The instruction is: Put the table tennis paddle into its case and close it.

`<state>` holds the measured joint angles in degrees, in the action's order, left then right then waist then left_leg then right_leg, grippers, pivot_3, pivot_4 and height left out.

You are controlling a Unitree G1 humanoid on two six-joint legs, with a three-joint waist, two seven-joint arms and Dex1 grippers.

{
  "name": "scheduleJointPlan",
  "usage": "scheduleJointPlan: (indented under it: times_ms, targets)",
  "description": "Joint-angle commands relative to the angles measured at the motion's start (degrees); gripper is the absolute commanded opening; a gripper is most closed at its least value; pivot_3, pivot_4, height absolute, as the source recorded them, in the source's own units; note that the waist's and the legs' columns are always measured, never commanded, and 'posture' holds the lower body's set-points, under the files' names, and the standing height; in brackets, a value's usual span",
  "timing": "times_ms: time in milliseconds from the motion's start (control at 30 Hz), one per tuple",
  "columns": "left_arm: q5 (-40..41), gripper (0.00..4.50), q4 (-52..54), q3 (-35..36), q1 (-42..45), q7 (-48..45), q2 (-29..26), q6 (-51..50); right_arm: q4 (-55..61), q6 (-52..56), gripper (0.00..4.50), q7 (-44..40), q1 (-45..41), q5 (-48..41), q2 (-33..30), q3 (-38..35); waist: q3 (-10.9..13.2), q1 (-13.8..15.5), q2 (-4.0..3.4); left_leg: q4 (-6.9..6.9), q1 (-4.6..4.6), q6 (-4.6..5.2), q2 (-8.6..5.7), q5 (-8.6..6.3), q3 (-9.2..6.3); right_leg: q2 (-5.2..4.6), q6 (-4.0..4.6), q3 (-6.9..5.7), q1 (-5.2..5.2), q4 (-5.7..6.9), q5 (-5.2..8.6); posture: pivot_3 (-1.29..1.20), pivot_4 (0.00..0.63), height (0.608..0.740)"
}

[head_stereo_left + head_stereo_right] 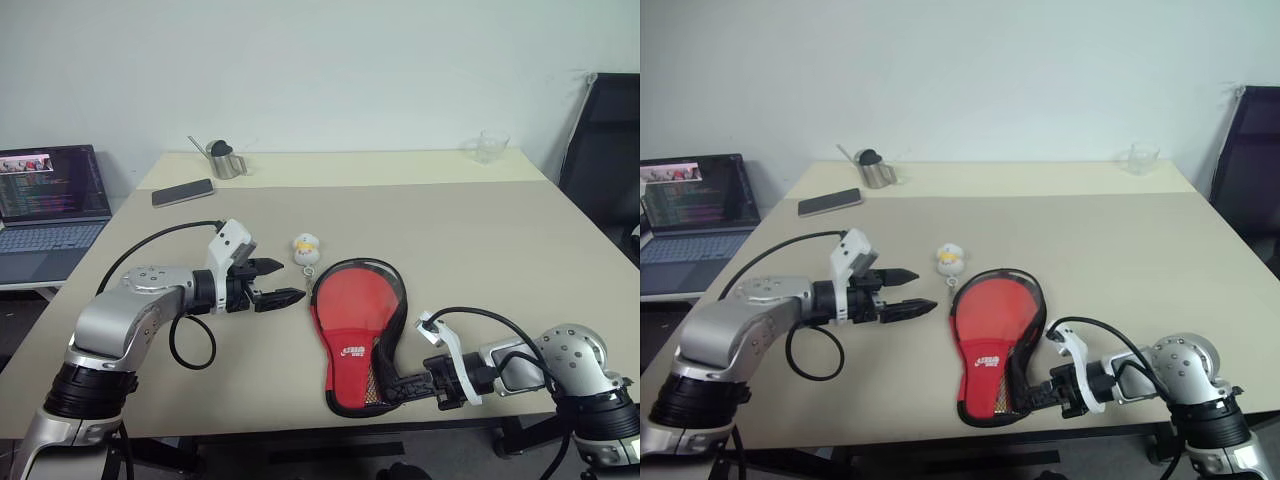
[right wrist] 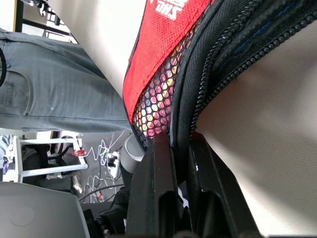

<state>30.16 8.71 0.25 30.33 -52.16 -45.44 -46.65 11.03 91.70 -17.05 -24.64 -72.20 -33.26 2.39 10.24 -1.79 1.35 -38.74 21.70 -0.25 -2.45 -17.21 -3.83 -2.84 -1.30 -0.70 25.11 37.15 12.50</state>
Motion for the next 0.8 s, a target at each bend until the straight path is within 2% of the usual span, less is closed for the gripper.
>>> scheduleJointPlan:
  times_ms: [33,400,533,700,800]
  targets:
    - [-0.06,4.50,0.83,1.14,0.48,-0.42,-0.43,0.85,1.92,0.80,0.01,-1.94,-0.17,-0.82,-0.98,0.57,0.00,0.00,0.00,0.00,0.00,0.00,0.00,0.00,0.00,0.00,0.00,0.00,0.00,0.00,0.00,0.00,0.150,0.740]
    - [-0.52,4.50,0.22,0.93,0.93,-0.16,-0.12,1.15,1.78,0.59,0.01,-2.54,-1.19,2.98,-0.17,-0.23,0.00,0.01,0.00,-0.03,0.00,0.00,0.00,0.00,0.00,0.00,-0.02,0.01,0.00,0.01,-0.01,0.00,0.150,0.740]
    - [-0.76,4.50,-0.31,1.03,1.17,-0.13,-0.11,1.45,1.79,0.80,1.12,-3.82,-1.81,3.92,-0.55,-0.52,0.00,0.01,0.00,-0.06,0.00,0.00,0.00,0.00,0.01,0.00,-0.04,0.01,0.00,0.02,-0.03,0.00,0.150,0.740]
    - [-1.20,4.50,-0.96,1.12,1.35,-0.02,0.15,2.08,1.40,0.65,2.72,-5.32,-2.84,5.63,-1.42,-1.10,0.00,0.01,0.00,-0.07,0.00,0.00,-0.01,0.00,0.01,0.00,-0.05,0.02,-0.01,0.03,-0.04,0.00,0.150,0.740]
    - [-1.47,4.50,-1.34,1.30,1.51,0.21,0.53,2.54,2.33,-0.40,3.74,-8.51,-3.74,6.69,-4.52,-1.61,0.00,0.13,0.00,-0.10,0.00,0.00,-0.02,0.00,0.01,0.00,-0.06,0.02,-0.01,0.03,-0.05,0.00,0.150,0.740]
